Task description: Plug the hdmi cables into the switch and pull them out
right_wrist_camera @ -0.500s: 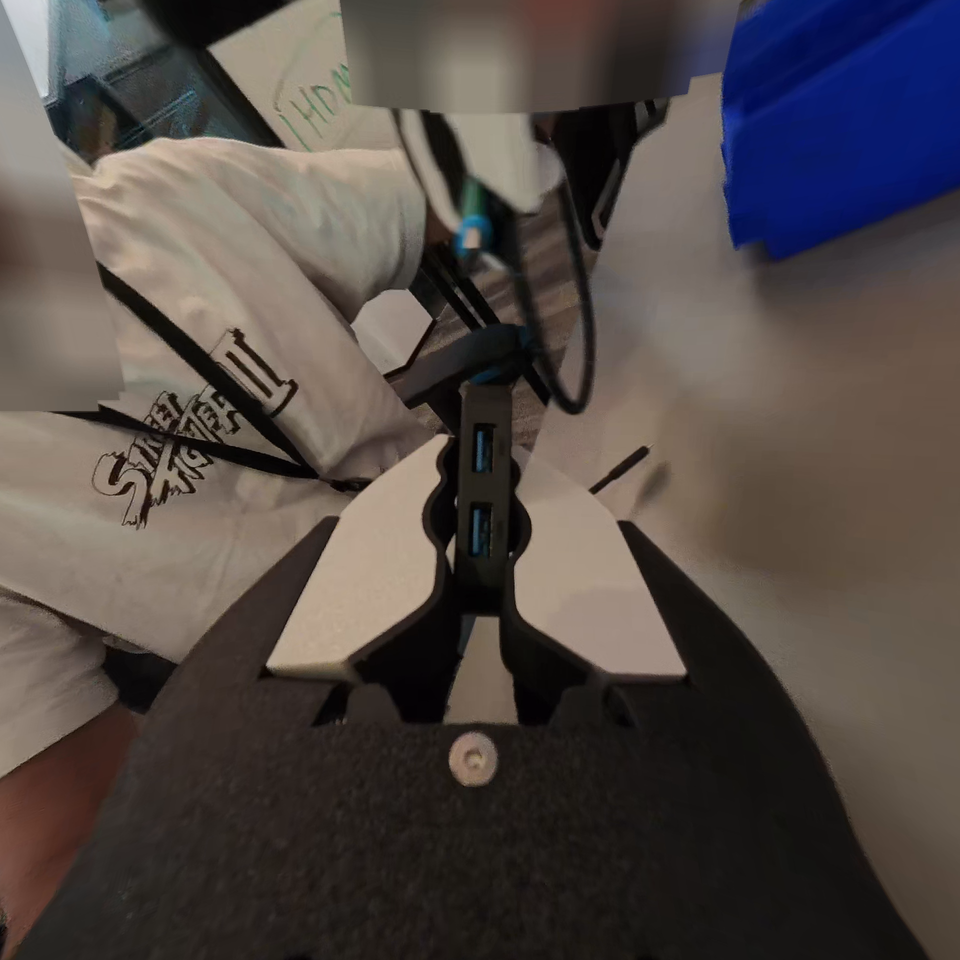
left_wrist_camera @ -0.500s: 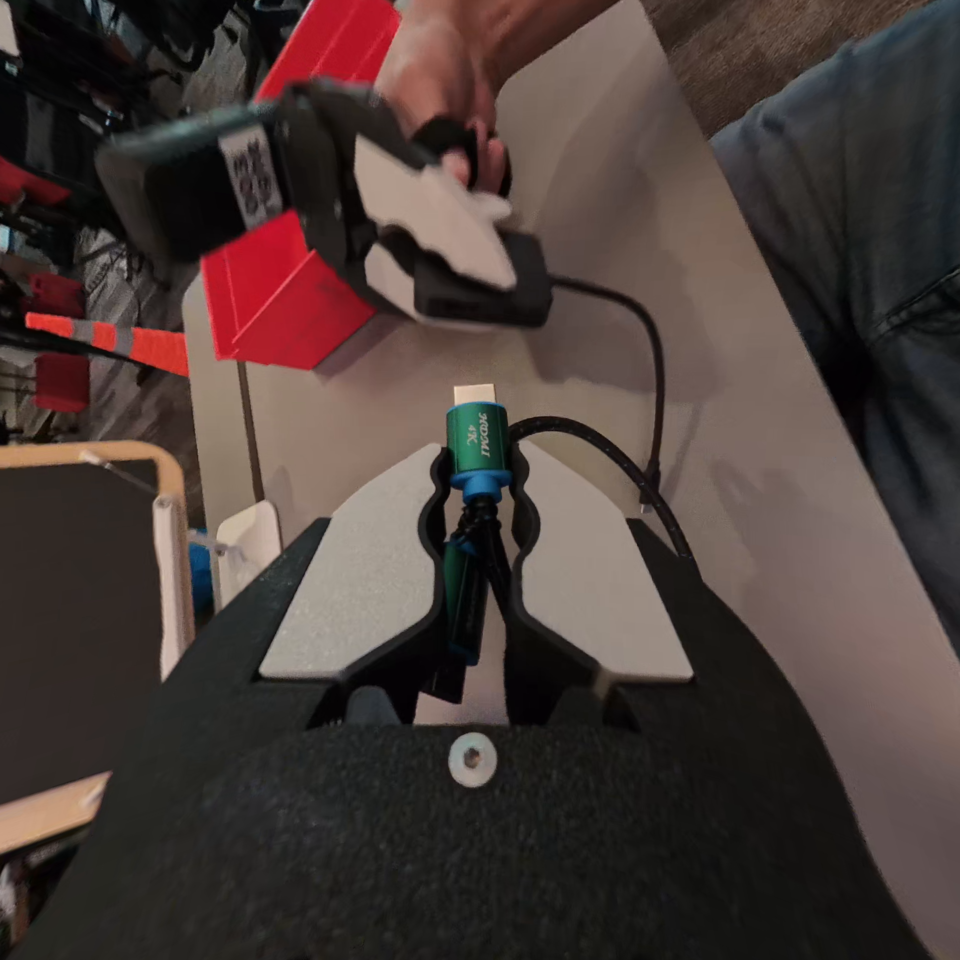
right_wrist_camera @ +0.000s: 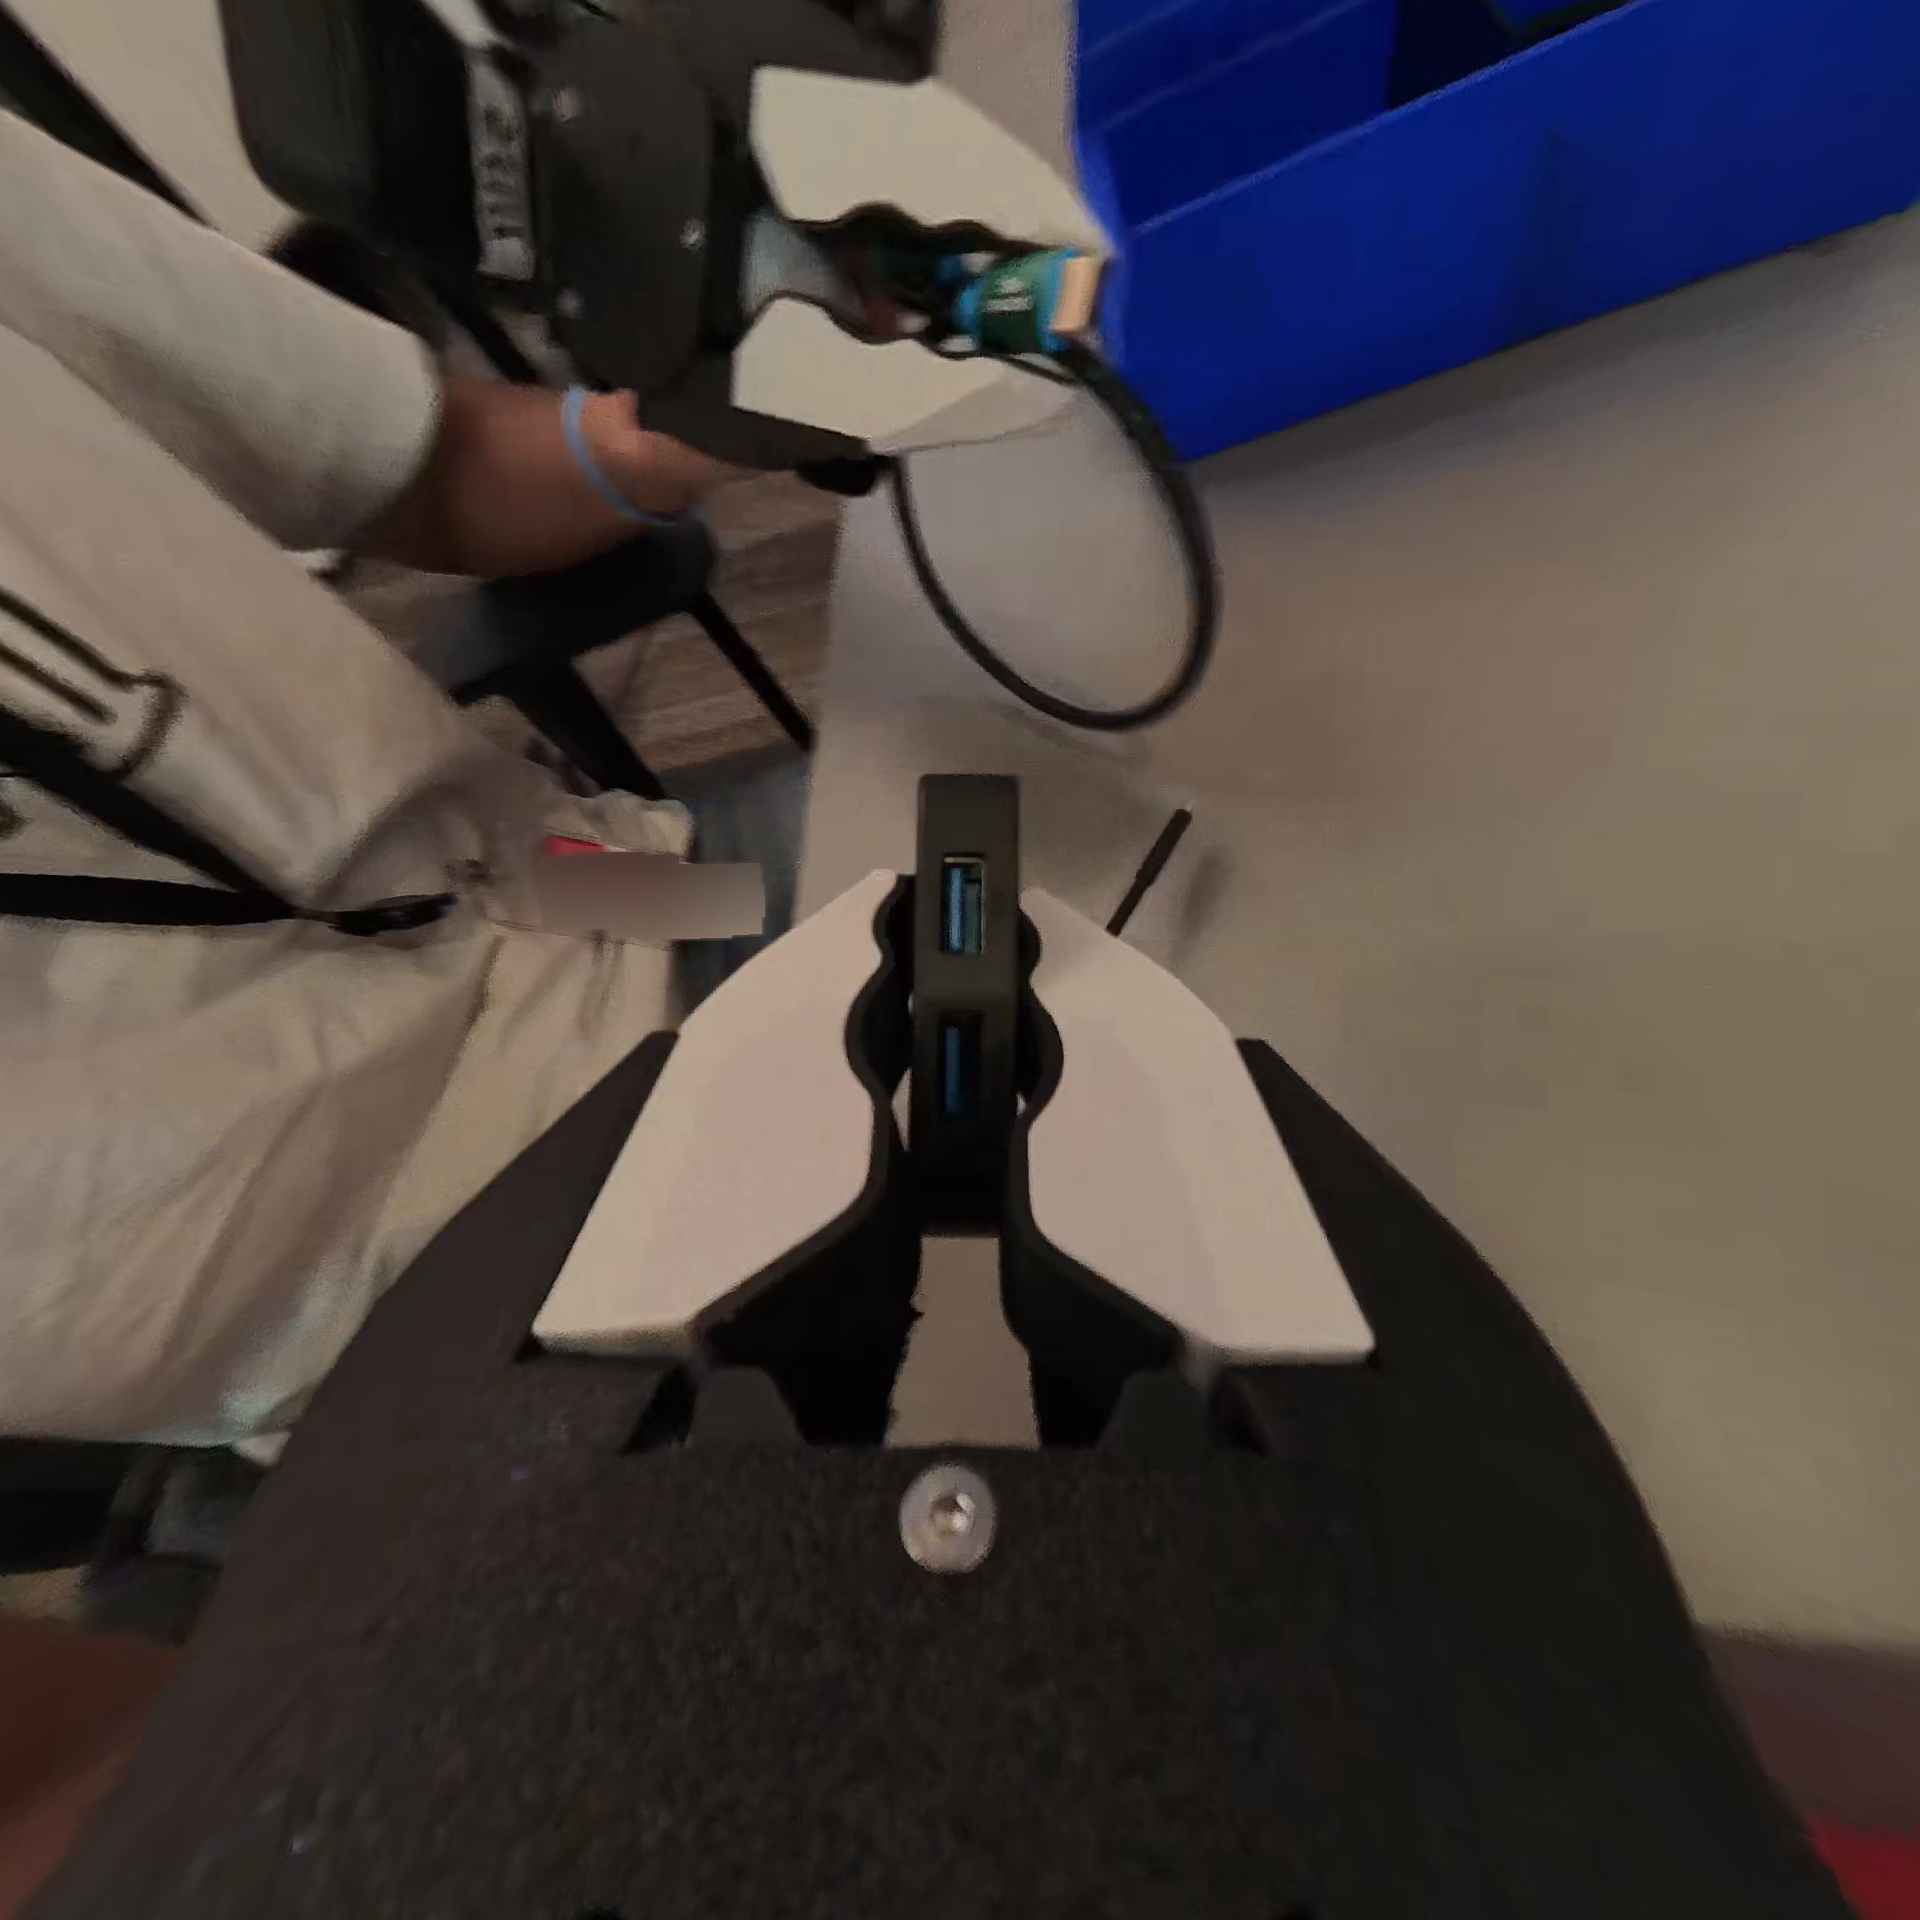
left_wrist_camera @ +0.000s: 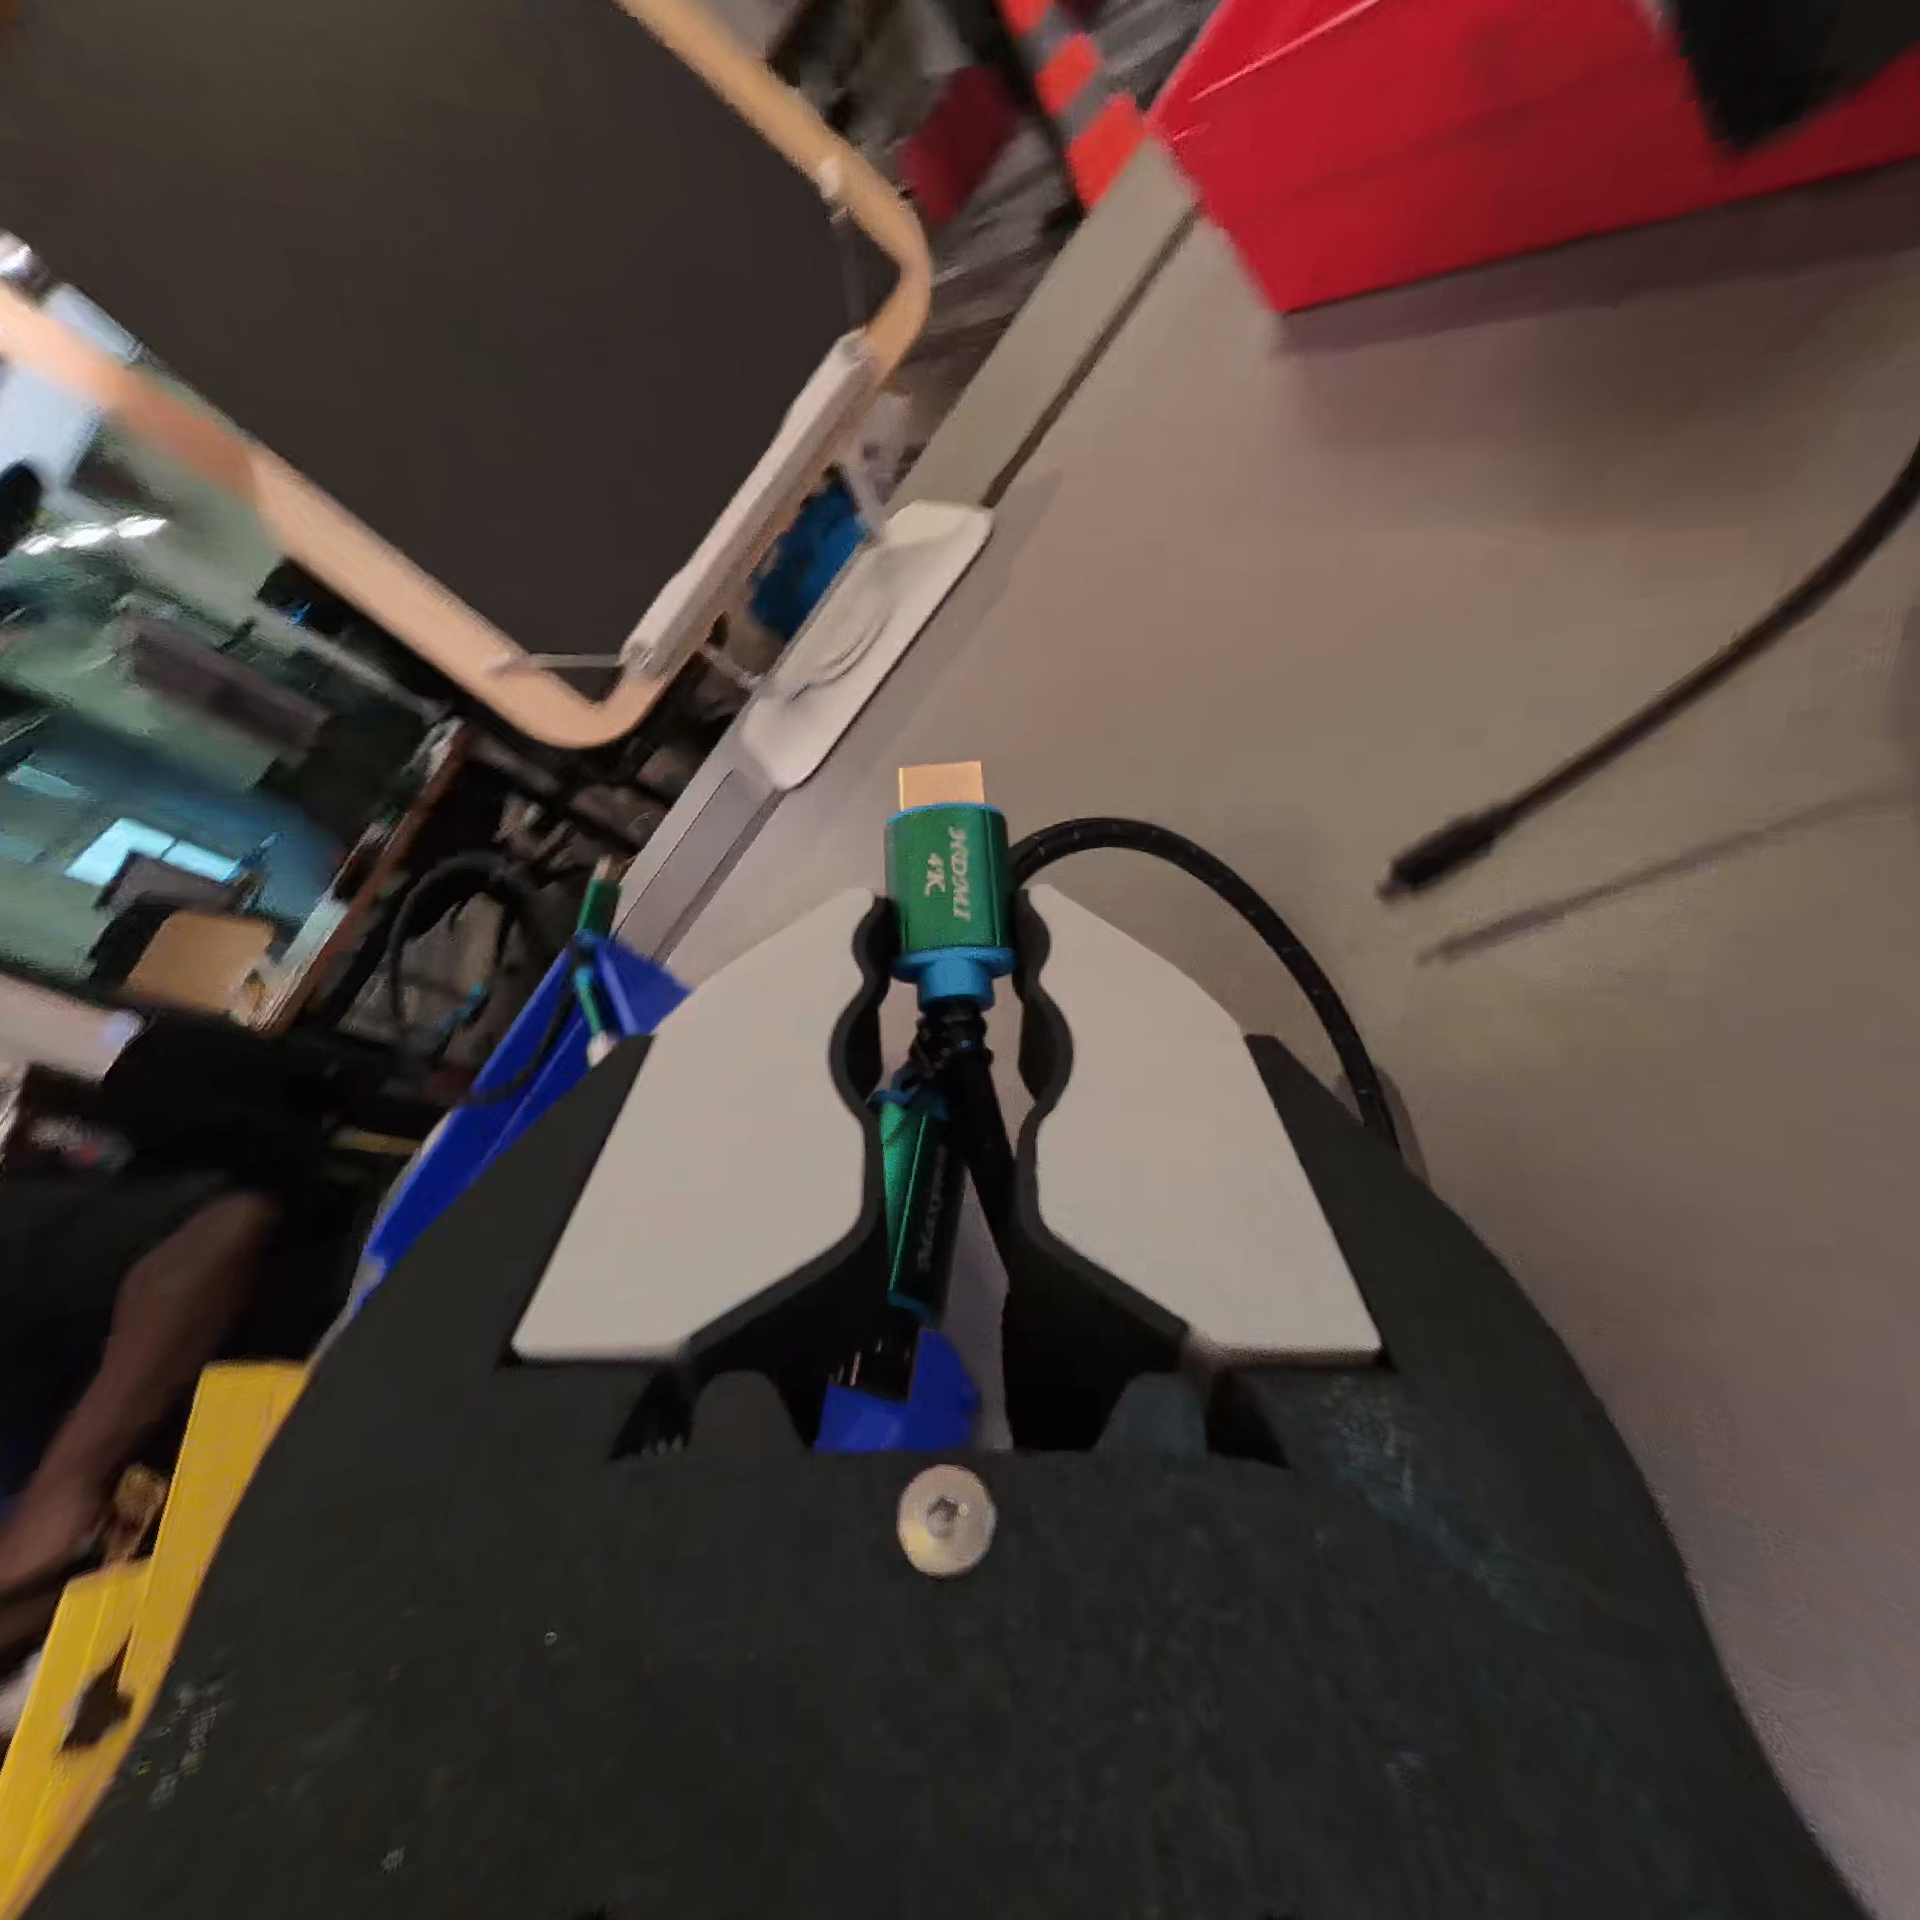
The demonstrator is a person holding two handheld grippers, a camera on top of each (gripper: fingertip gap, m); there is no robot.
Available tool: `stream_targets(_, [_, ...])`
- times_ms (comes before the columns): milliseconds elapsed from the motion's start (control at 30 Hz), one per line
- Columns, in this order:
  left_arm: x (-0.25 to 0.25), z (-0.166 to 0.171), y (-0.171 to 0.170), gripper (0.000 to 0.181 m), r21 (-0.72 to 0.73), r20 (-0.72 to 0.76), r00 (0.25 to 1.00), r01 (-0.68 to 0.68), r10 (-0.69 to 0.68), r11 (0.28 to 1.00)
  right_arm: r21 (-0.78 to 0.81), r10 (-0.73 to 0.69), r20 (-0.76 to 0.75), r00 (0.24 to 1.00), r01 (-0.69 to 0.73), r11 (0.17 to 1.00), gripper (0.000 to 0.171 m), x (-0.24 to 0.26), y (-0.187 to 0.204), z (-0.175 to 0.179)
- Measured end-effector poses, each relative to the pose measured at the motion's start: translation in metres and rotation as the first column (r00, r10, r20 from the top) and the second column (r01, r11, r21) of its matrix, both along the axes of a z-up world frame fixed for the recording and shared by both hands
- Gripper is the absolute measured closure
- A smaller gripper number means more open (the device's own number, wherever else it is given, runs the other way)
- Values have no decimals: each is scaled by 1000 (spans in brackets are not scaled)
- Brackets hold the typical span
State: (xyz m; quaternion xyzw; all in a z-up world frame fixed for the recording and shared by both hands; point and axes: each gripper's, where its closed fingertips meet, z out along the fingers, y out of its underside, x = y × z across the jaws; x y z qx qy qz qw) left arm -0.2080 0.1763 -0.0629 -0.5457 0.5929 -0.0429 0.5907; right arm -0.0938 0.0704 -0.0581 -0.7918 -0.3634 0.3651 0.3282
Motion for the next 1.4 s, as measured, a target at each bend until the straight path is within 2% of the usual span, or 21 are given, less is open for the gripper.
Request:
stream_targets(100, [-16, -9, -7, 160, -21, 29, 1000, -10, 11, 1000, 122, -121, 136, 983, 105, 987, 157, 32, 11, 23])
stream_targets(233, [-11, -35, -17, 160, -246, 102, 994, 62, -38, 967, 362, -358, 144, 922, 288, 887, 157, 96, 36, 99])
stream_targets(300, [-9, -43, -21, 160, -350, 136, 989, 97, -52, 932, 402, -475, 143, 868, 388, 829, 157, 142, 46, 124])
stream_targets(367, [-10, -49, -23, 160, -406, 148, 987, 115, -60, 906, 355, -565, 103, 819, 500, 790, 157, 191, 55, 134])
stream_targets(467, [-11, -46, -22, 160, -408, 155, 986, 119, -60, 905, 212, -626, 254, 737, 590, 779, 157, 261, 68, 87])
stream_targets(533, [-11, -45, -23, 160, -401, 150, 986, 122, -66, 908, 52, -593, 338, 731, 614, 787, 157, 283, 81, 42])
stream_targets(567, [-10, -45, -24, 159, -399, 146, 987, 122, -69, 909, -25, -565, 369, 738, 616, 788, 157, 287, 88, 20])
stream_targets(633, [-8, -47, -26, 159, -400, 139, 987, 127, -77, 908, -116, -508, 508, 696, 639, 760, 157, 304, 99, -26])
stream_targets(733, [-7, -49, -26, 159, -407, 134, 987, 132, -84, 904, -305, -289, 699, 654, 638, 707, 157, 318, 87, -88])
stream_targets(800, [-6, -51, -27, 160, -421, 135, 986, 143, -93, 896, -329, -179, 791, 586, 653, 682, 157, 335, 81, -111])
stream_targets(867, [-6, -52, -28, 159, -432, 138, 985, 153, -102, 889, -263, -174, 859, 482, 706, 658, 154, 361, 86, -120])
stream_targets(967, [-6, -52, -28, 160, -444, 143, 984, 160, -106, 882, -181, -180, 907, 380, 739, 649, 130, 385, 86, -124])
stream_targets(1033, [-8, -52, -29, 159, -438, 141, 983, 165, -114, 884, -149, -178, 917, 358, 718, 679, 116, 387, 84, -120])
stream_targets(1133, [-9, -52, -30, 160, -437, 142, 982, 175, -124, 882, -12, -284, 913, 292, 716, 698, 107, 387, 84, -94])
stream_targets(1200, [-8, -51, -30, 160, -441, 149, 980, 186, -133, 878, 139, -412, 883, 225, 714, 686, 104, 378, 82, -61])
stream_targets(1267, [-6, -51, -32, 160, -438, 154, 977, 203, -150, 876, 283, -567, 795, 215, 696, 660, 106, 350, 79, -25])
stream_targets(1333, [-4, -51, -32, 159, -436, 156, 974, 218, -165, 873, 447, -725, 666, 177, 684, 577, 133, 330, 74, 11])
stream_targets(1400, [0, -51, -34, 160, -448, 164, 971, 228, -172, 865, 475, -751, 626, 211, 660, 582, 145, 328, 73, 19])
